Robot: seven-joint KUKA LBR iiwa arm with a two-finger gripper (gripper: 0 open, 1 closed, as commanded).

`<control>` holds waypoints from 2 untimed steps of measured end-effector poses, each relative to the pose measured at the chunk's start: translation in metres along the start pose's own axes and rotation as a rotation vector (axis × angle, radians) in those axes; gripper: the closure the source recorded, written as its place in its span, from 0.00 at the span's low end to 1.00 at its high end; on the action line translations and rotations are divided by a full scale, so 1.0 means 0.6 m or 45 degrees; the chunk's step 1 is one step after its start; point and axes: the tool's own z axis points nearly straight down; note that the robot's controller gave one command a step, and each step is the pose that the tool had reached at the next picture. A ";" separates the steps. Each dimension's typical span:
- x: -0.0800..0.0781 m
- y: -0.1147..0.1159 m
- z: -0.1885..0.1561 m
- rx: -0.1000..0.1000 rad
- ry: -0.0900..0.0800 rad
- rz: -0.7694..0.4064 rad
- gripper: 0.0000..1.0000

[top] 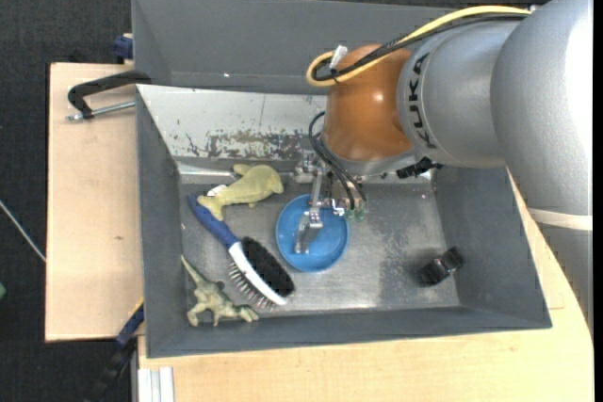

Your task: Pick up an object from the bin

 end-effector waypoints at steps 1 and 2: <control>-0.005 0.002 -0.007 -0.003 -0.016 -0.001 1.00; 0.005 0.002 0.000 0.000 0.015 -0.004 0.00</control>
Offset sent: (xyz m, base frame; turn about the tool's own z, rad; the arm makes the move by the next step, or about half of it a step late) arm 0.0000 0.0000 0.0000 0.0000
